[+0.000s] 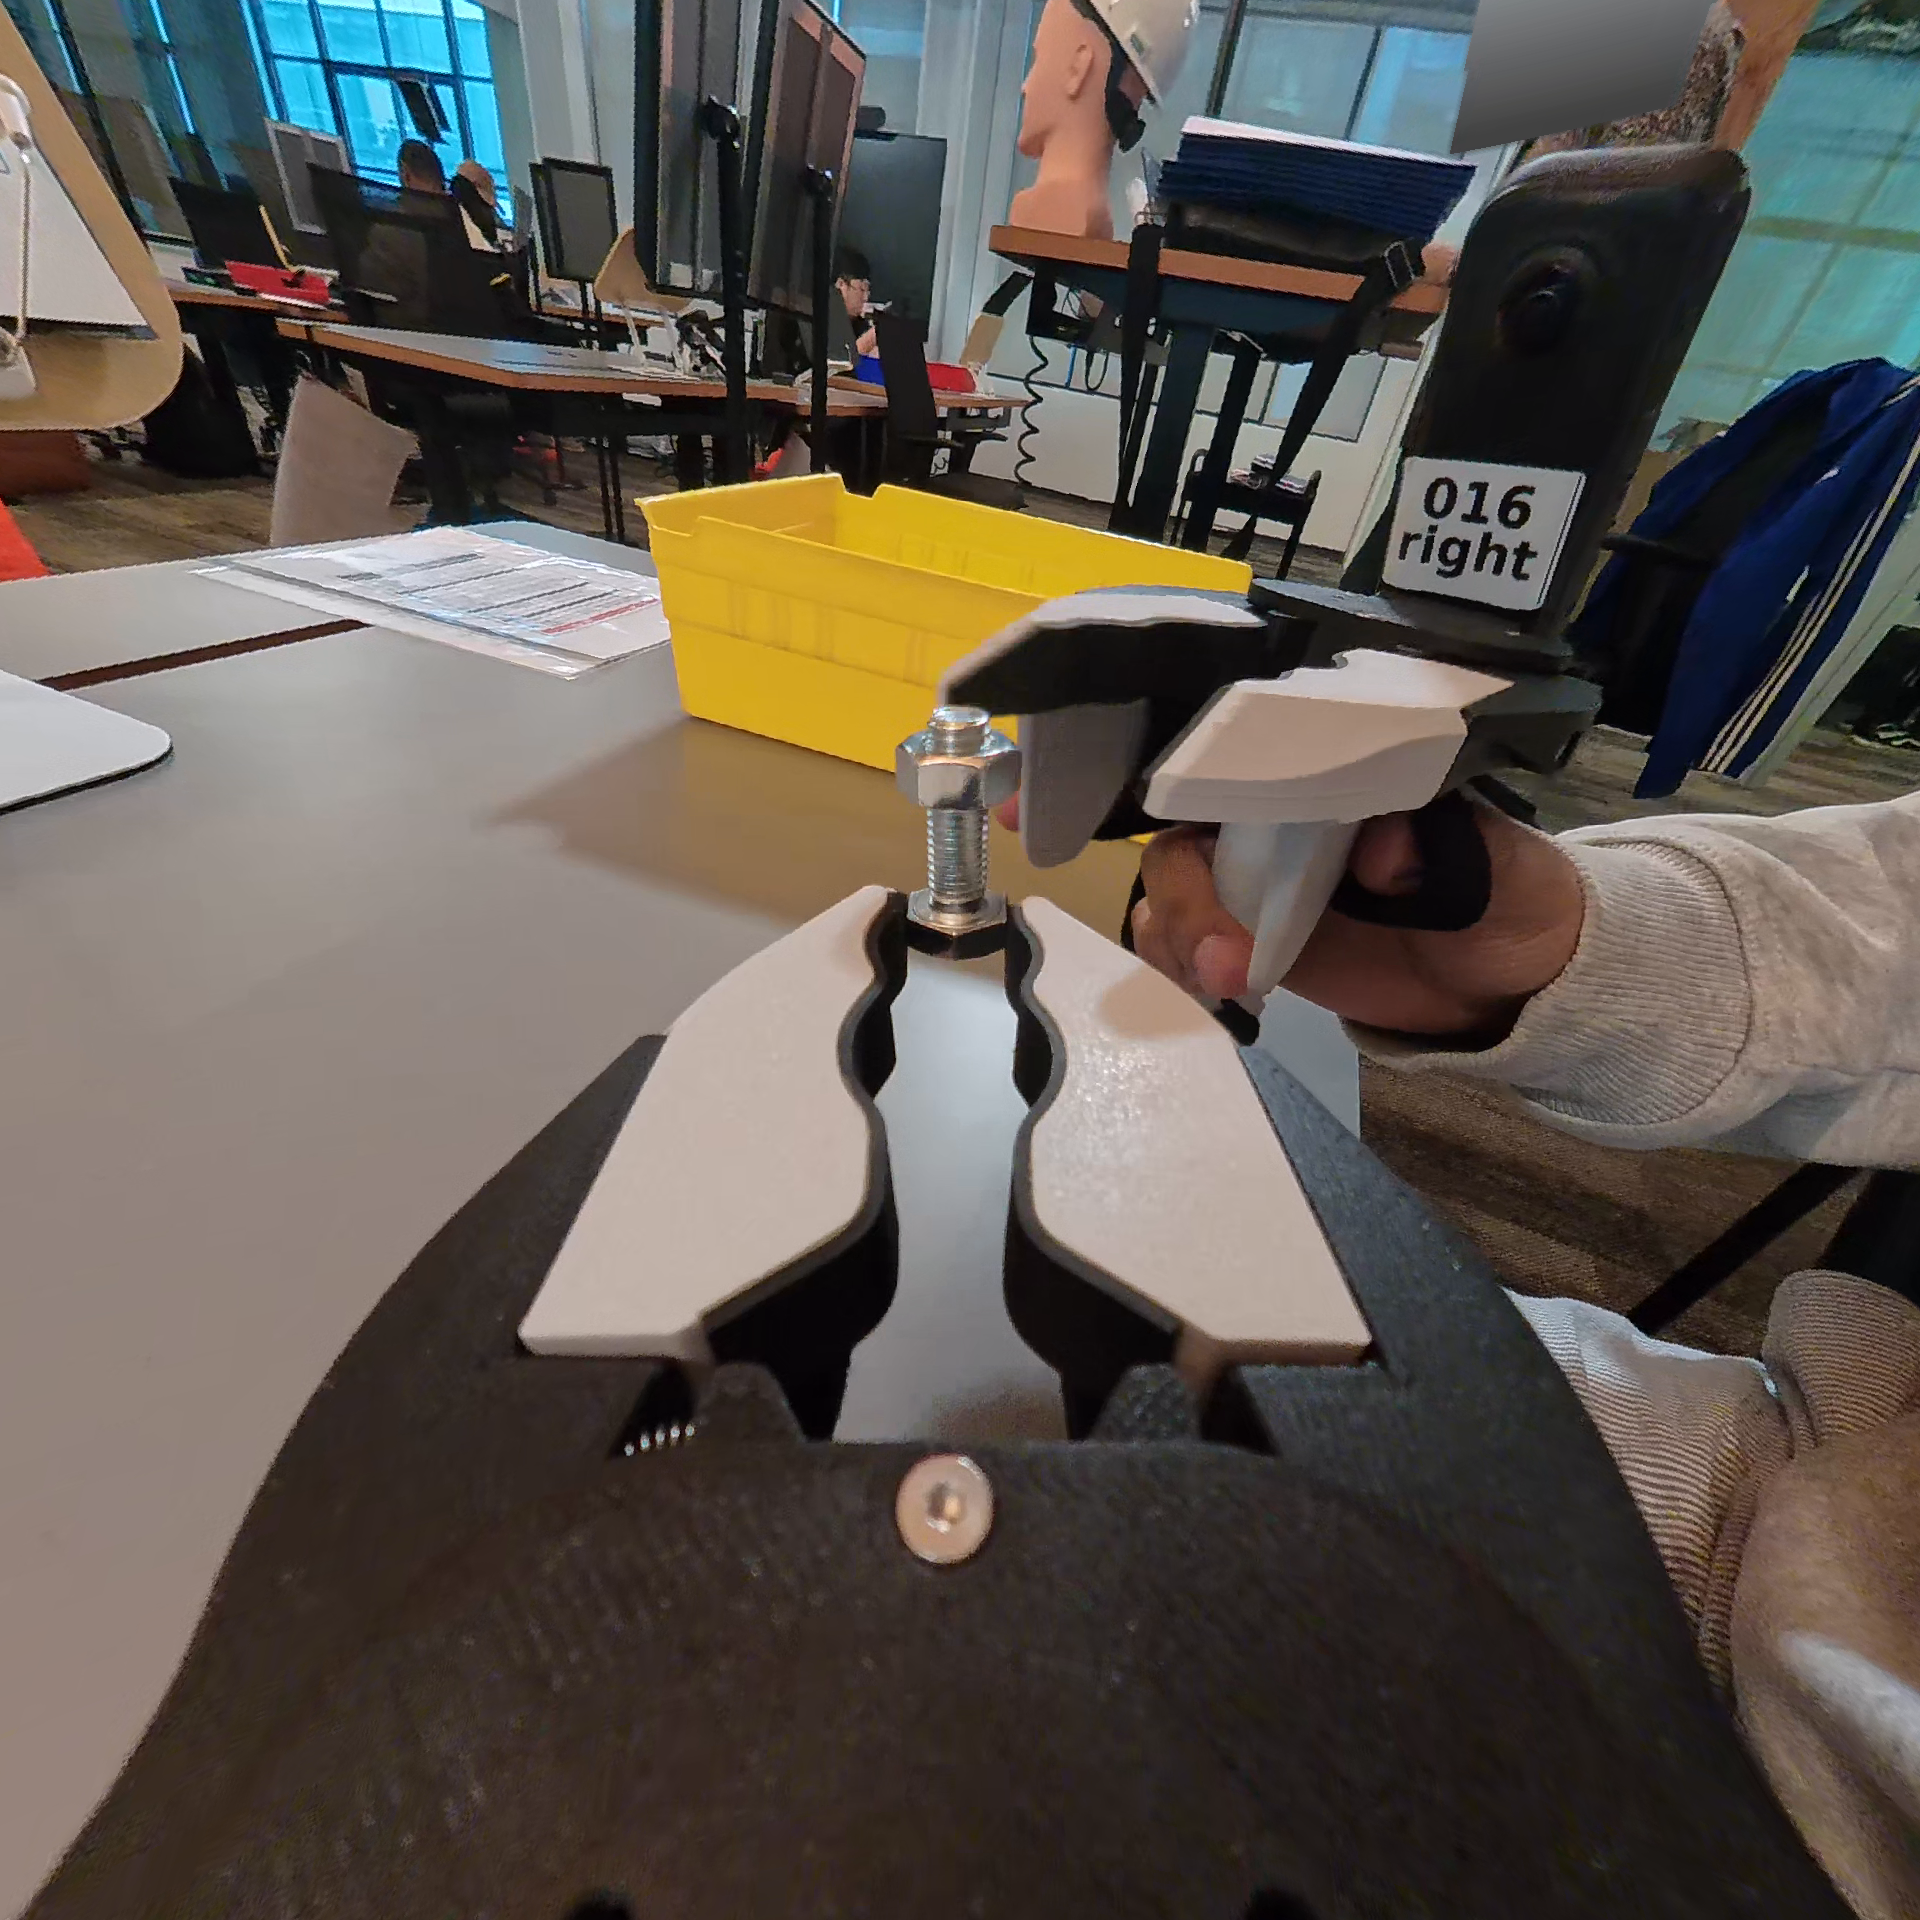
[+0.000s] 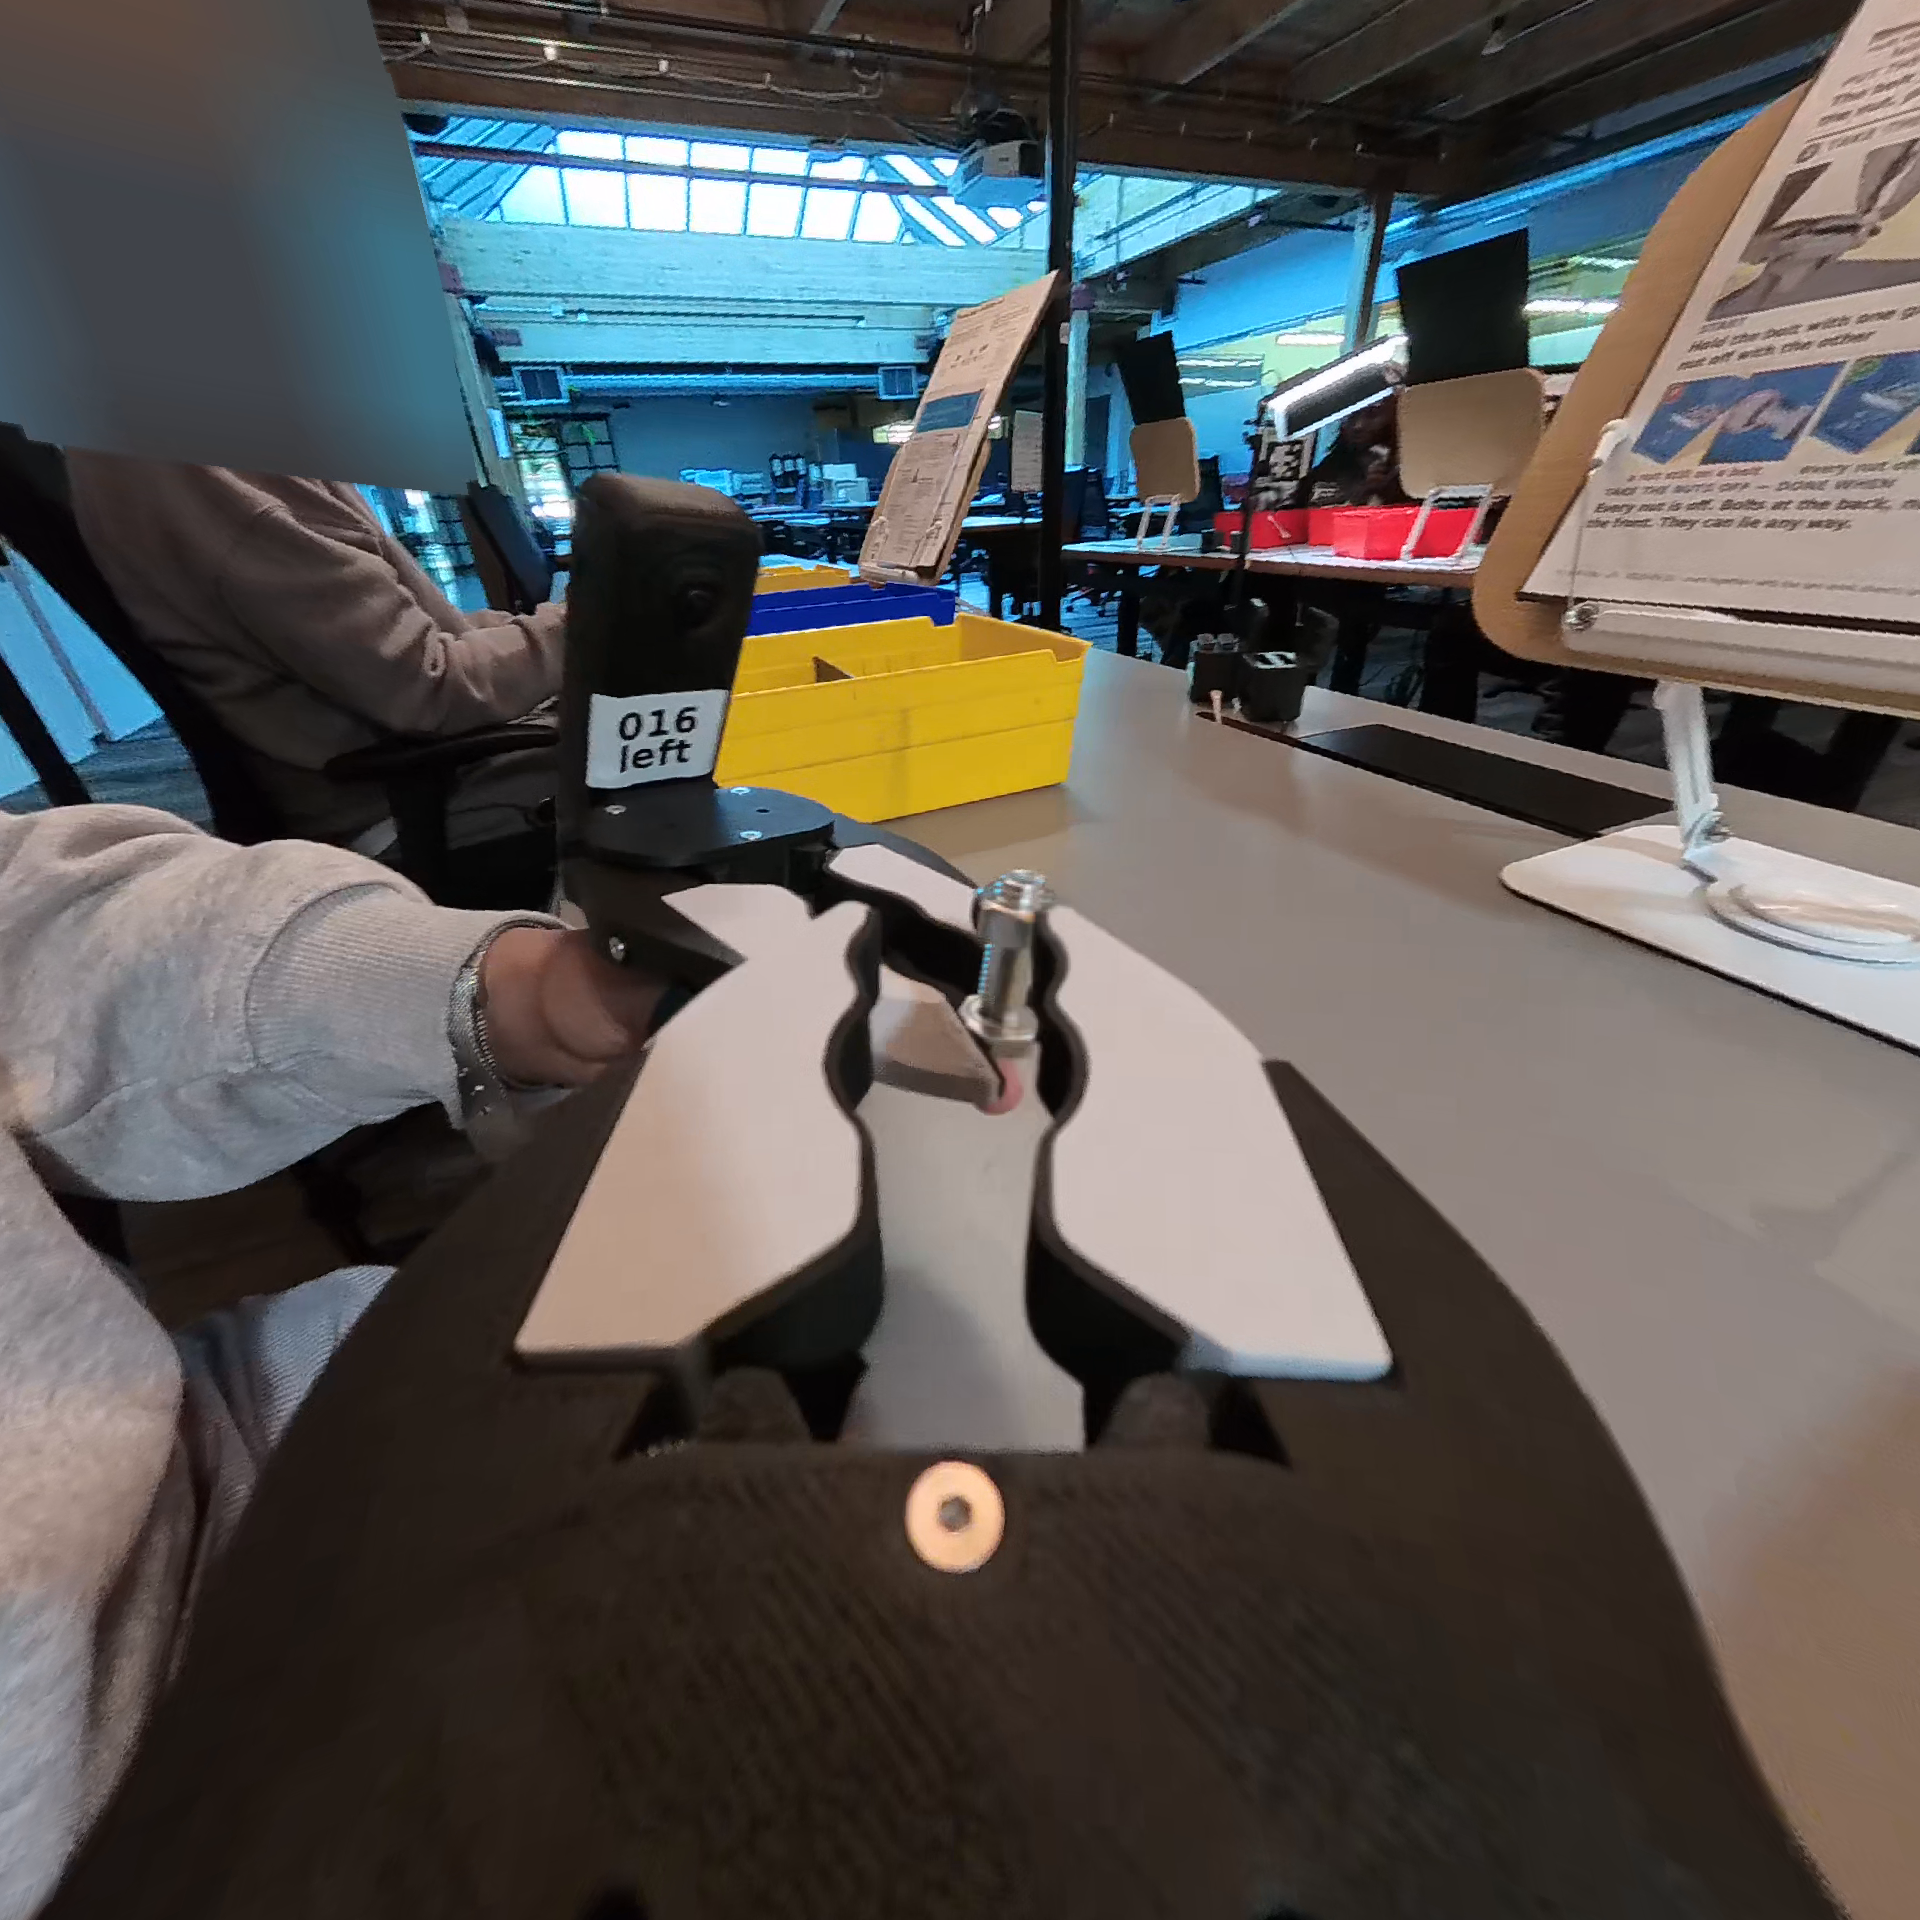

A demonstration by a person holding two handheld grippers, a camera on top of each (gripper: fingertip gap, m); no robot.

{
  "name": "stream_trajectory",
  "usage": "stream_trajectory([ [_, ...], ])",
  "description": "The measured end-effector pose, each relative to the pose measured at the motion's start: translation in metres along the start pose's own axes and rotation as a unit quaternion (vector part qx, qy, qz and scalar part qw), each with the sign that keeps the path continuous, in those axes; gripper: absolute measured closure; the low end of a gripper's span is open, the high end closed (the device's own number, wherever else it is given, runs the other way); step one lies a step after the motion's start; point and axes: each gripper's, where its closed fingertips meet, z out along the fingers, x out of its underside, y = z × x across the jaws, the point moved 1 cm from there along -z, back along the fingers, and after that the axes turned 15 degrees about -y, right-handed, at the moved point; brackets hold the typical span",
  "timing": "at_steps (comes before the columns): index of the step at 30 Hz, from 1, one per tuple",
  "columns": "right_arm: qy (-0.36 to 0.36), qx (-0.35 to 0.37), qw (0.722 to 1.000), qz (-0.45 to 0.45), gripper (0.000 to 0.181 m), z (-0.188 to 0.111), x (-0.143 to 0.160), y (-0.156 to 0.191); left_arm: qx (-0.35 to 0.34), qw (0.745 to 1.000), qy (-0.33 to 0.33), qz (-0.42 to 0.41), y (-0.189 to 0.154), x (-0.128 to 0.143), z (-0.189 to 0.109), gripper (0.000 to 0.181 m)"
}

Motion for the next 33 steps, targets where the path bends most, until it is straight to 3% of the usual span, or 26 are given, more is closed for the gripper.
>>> stream_trajectory([
  [5,-0.004,0.01,1.0,-0.009,0.132,0.002,0.003,-0.003,-0.001,1.0,-0.003,-0.004,0.001,-0.001,0.0,0.162],
  [9,0.003,-0.015,1.0,-0.007,0.142,0.004,0.003,0.008,-0.005,1.0,-0.004,-0.012,0.003,-0.001,-0.001,0.162],
  [11,0.006,-0.027,1.0,-0.011,0.159,0.002,0.002,0.012,-0.005,1.0,-0.005,-0.011,0.003,-0.001,-0.001,0.162],
  [16,0.007,-0.012,1.0,-0.008,0.157,0.001,0.002,0.007,-0.002,1.0,-0.004,-0.008,0.001,-0.001,-0.001,0.162],
  [23,0.004,-0.004,1.0,-0.008,0.137,0.004,0.005,0.004,-0.003,1.0,-0.005,-0.01,0.002,-0.001,-0.001,0.162],
  [25,0.002,-0.016,1.0,-0.01,0.138,0.004,0.004,0.009,-0.004,1.0,-0.003,-0.012,0.003,-0.001,-0.001,0.162],
  [28,0.011,-0.04,0.999,-0.005,0.161,0.003,0.005,0.017,-0.004,1.0,-0.003,-0.011,0.003,-0.001,-0.001,0.162],
  [33,0.008,-0.036,0.999,0.013,0.163,0.003,0.004,0.016,-0.003,1.0,-0.003,-0.011,0.002,0.0,-0.001,0.162],
])
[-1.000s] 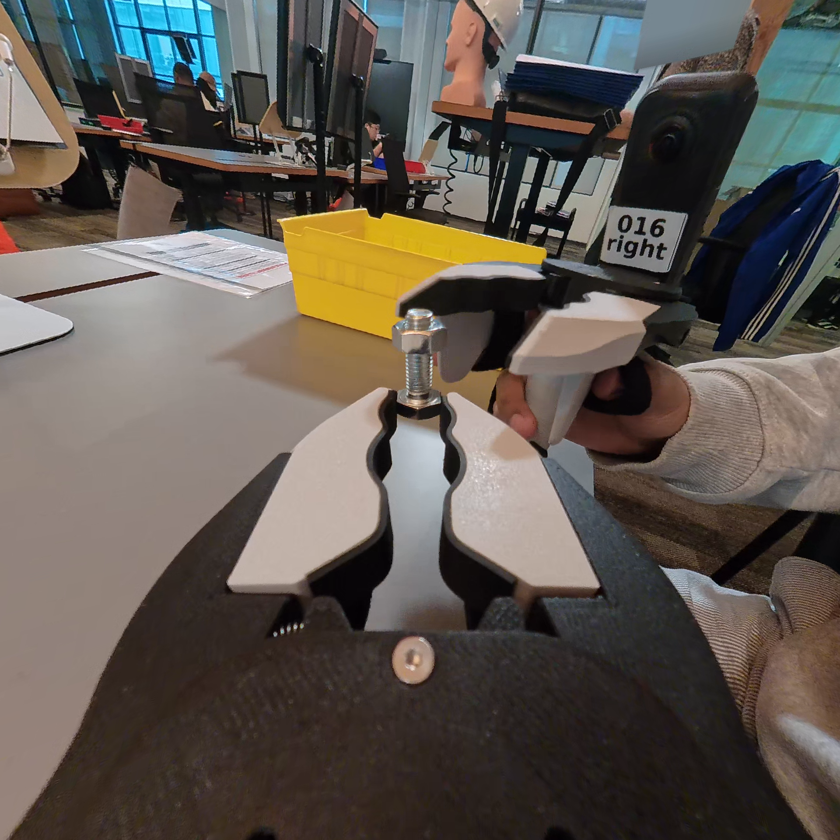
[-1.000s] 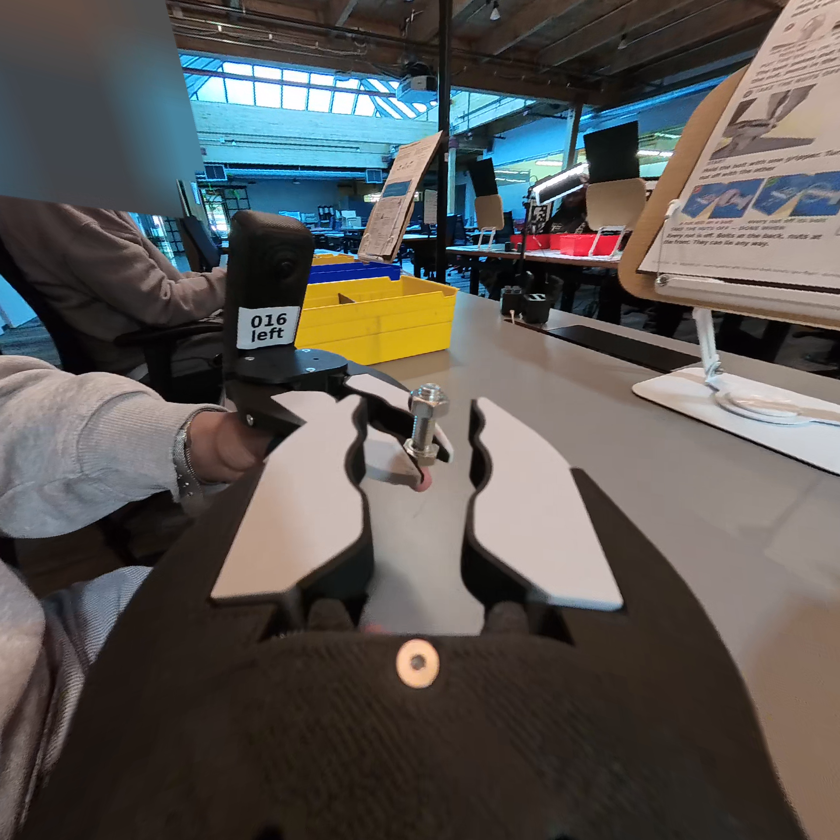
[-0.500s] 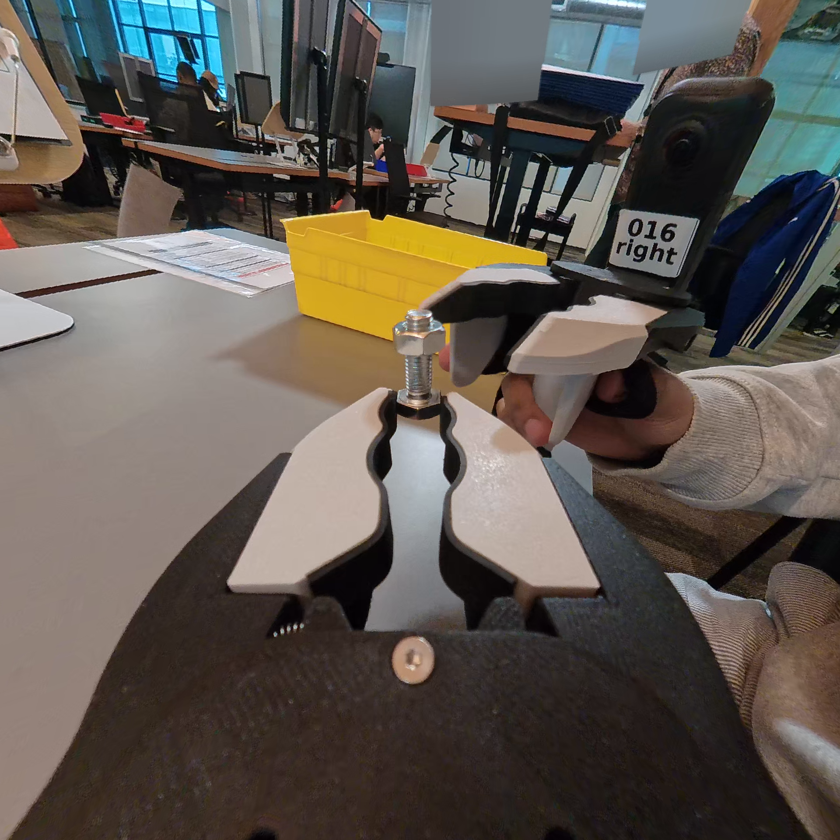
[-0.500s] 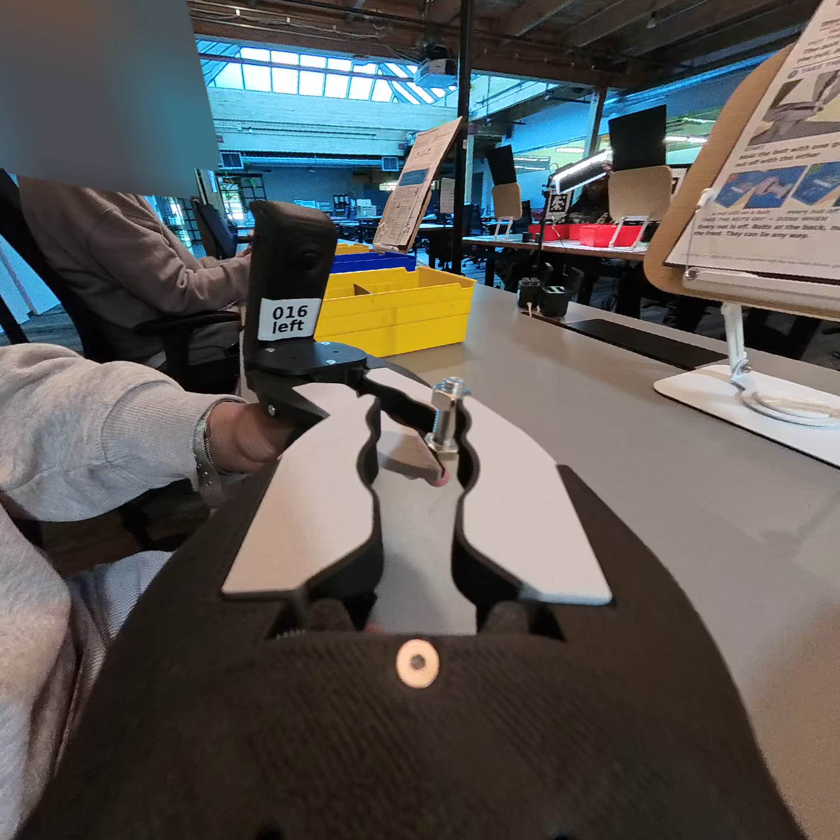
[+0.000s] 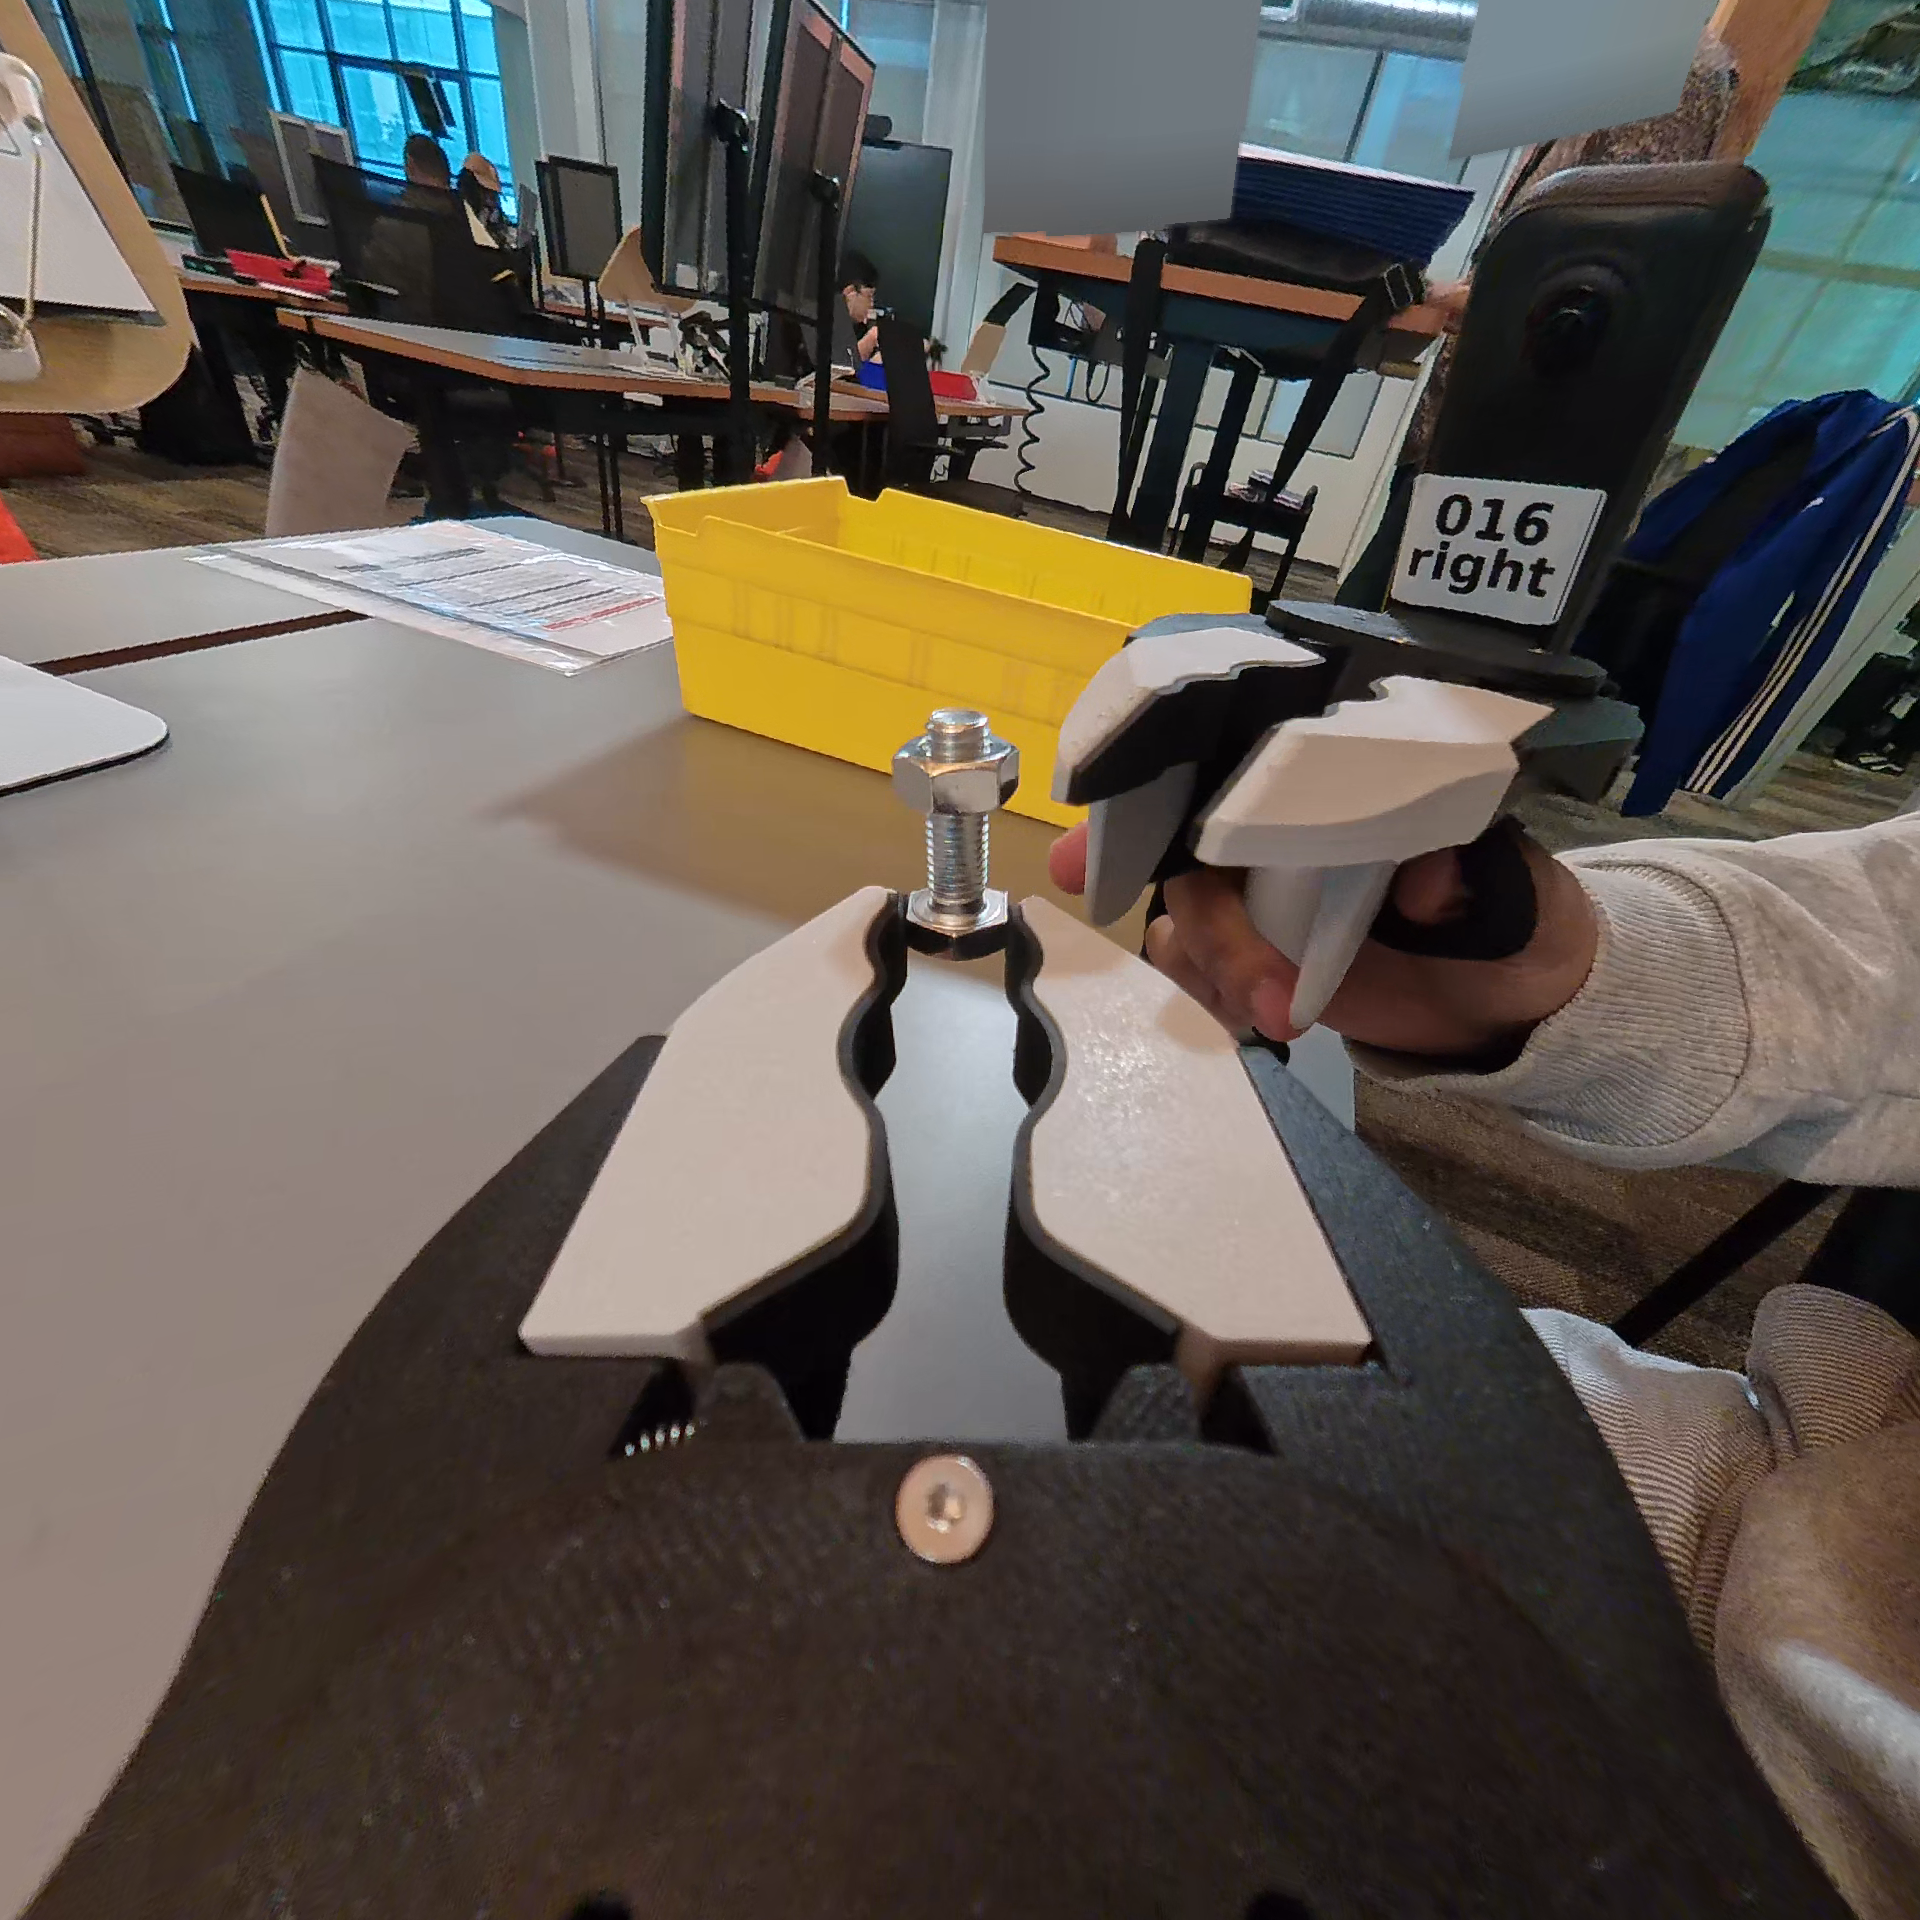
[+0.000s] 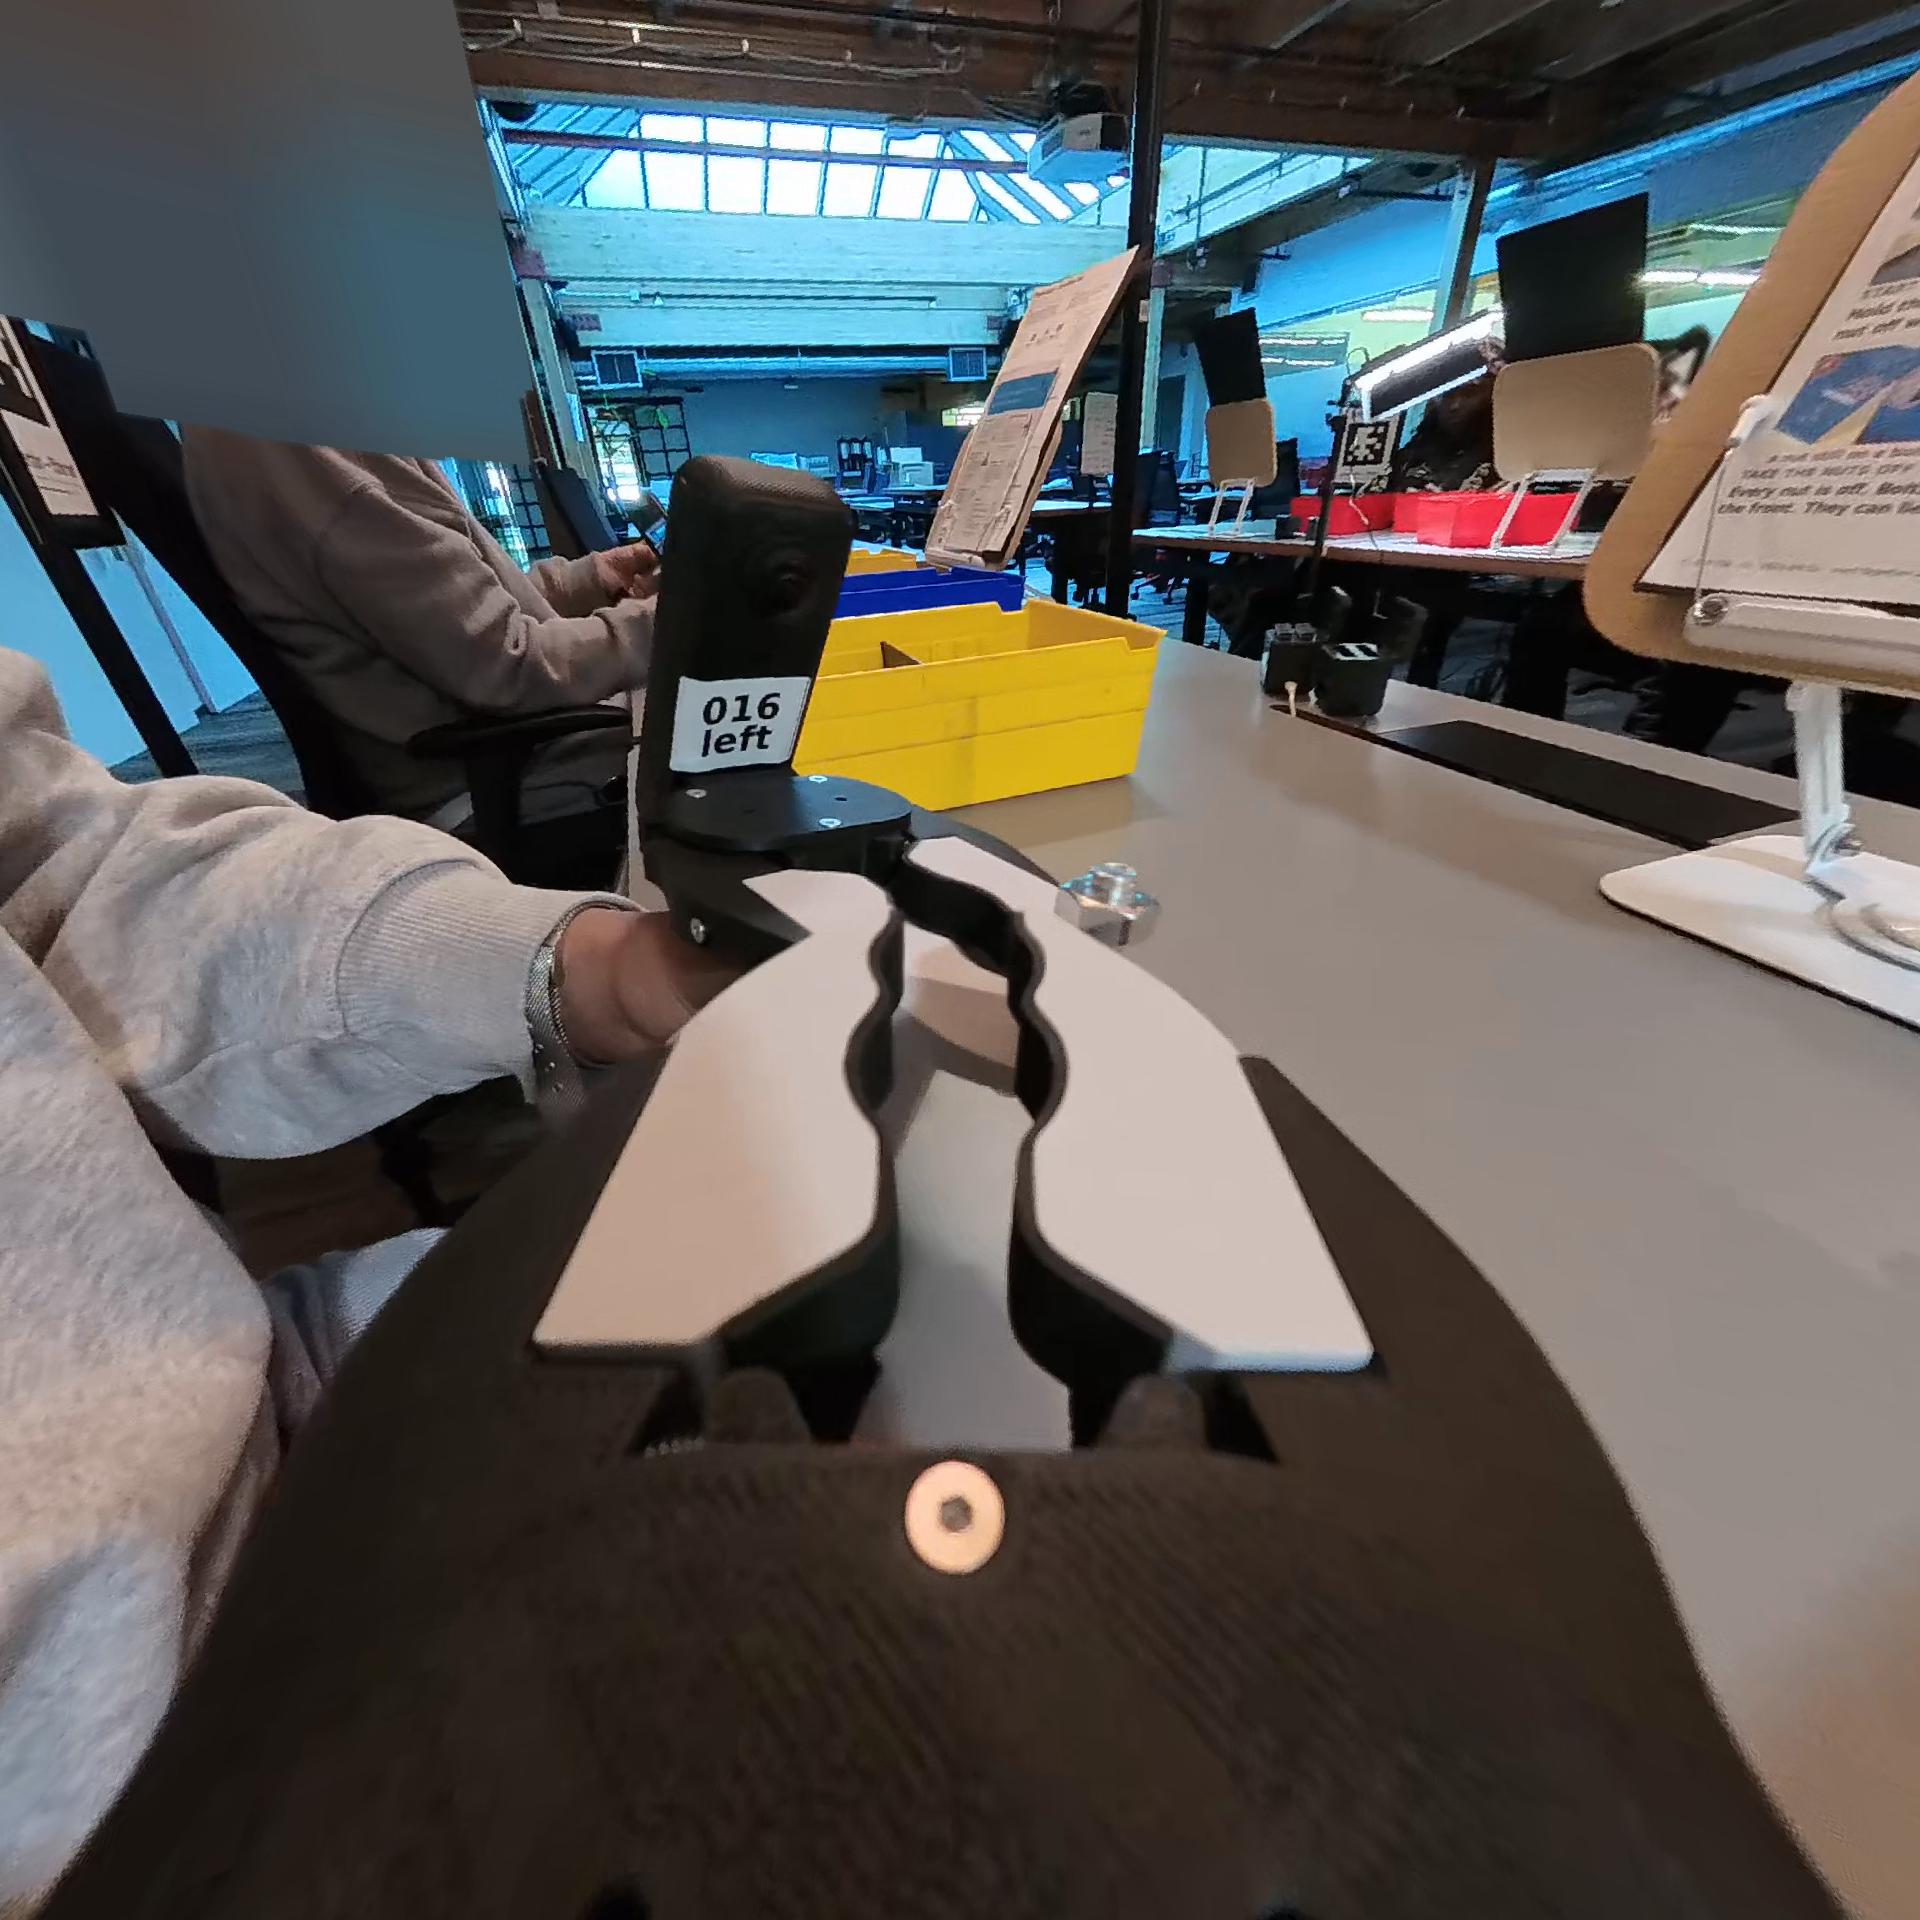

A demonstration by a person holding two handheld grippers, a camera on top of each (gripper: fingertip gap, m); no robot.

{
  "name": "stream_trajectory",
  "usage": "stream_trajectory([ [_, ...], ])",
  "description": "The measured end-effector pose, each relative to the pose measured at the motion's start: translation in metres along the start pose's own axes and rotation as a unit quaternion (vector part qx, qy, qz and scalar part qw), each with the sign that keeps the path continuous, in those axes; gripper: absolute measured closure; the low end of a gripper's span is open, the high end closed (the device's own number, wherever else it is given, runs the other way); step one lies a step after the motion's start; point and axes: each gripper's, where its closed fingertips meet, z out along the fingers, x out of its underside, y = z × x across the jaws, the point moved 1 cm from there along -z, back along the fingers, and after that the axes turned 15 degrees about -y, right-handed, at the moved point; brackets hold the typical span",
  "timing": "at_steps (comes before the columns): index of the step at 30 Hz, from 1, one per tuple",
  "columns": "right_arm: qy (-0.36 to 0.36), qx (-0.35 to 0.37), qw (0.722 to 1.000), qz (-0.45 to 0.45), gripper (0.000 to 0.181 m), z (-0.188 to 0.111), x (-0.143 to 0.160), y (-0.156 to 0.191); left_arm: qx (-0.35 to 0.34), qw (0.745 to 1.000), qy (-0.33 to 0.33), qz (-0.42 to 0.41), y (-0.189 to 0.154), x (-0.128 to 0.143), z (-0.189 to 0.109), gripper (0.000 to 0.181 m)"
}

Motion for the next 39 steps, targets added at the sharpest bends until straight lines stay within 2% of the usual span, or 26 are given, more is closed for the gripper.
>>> stream_trajectory([
  [10,0.017,0.056,0.998,0.02,0.169,-0.007,0.007,-0.021,0.01,1.0,-0.008,0.0,-0.004,-0.002,0.001,0.162],
  [22,0.022,0.046,0.998,0.023,0.169,-0.005,0.011,-0.018,0.03,1.0,-0.008,0.002,-0.014,-0.001,0.002,0.163],
  [29,0.042,0.05,0.998,0.023,0.172,-0.007,0.011,-0.019,0.039,0.999,-0.002,-0.03,-0.015,0.002,0.003,0.163],
  [34,-0.002,0.071,0.997,0.014,0.172,-0.013,-0.021,-0.028,0.033,0.999,-0.006,-0.04,-0.012,0.001,0.002,0.165],
  [39,-0.016,0.136,0.989,-0.047,0.172,-0.044,-0.088,-0.061,0.028,0.999,-0.003,-0.044,-0.011,0.001,0.002,0.165],
])
